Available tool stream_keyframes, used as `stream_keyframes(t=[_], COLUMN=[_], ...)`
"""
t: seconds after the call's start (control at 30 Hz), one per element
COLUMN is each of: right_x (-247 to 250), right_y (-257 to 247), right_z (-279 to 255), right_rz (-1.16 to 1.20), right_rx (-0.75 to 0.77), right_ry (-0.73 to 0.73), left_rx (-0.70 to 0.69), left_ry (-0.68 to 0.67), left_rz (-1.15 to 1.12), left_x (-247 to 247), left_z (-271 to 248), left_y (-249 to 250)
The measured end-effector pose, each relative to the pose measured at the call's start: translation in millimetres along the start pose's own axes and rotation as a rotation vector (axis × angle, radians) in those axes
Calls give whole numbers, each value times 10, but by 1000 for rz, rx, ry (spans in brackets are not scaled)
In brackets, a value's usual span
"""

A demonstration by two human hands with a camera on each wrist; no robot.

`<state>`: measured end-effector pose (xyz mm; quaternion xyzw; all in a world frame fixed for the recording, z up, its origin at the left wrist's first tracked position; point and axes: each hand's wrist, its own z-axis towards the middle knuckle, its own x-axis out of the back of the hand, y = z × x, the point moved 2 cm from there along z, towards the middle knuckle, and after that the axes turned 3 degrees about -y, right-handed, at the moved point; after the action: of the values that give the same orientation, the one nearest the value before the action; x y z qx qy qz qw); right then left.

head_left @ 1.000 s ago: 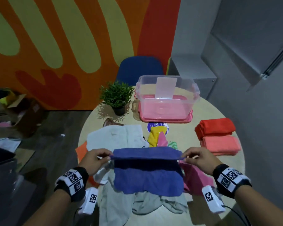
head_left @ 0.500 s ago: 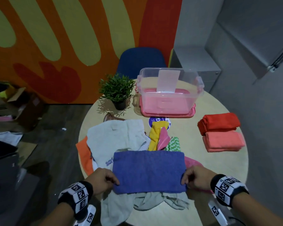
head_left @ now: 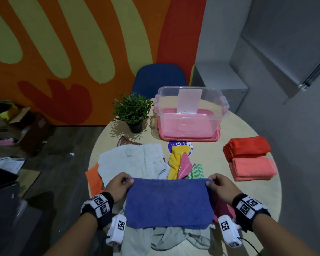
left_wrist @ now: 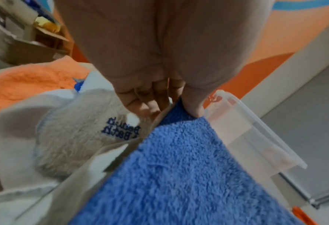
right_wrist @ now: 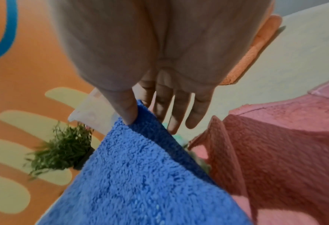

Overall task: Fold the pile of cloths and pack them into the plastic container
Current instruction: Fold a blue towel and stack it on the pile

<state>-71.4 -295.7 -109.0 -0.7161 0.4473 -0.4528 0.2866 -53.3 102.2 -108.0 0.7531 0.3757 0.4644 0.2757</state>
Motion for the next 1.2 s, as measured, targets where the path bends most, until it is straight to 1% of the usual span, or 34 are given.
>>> stream_keyframes(t=[0.1,0.17,0.33,0.47,0.53,0.6,0.7,0.83,1.03,1.1,1.13,1.2], right_x=[106,164,326,450,518,589,683,772,832,787,747,628], right_y=[-88,-215,-540,-844,-981,-1061,-1082,-1070,-1063,-1070,-1046,-937], right_z=[-116,-194,-265,-321,-333,-344,-371,-429,-545,-550,-524,-425], right_rz=[268,330,432,421,425,406,386,450,500,542,544,461], right_rx=[43,93,211,339,375,405,402,409,423,402,376,270], right_ry=[-3,2,87,119,118,116,108,70,41,22,46,93], left_rx=[-43,-78,-225,-268,-288,-326,-356,-350,-385,-376,-361,-282], left_ry=[24,69,175,131,145,189,224,222,159,139,135,129], left_rz=[-204,-256,-216,-91,-86,-95,-115,-282,-406,-434,-464,-505], left_x=[20,52,173,282,330,379,452,554,728,747,727,604], left_z=[-150,-214,-171,-181,-227,-285,-328,-333,-425,-433,-409,-299], left_y=[147,247,377,539,666,796,913,1055,1149,1143,1118,1005])
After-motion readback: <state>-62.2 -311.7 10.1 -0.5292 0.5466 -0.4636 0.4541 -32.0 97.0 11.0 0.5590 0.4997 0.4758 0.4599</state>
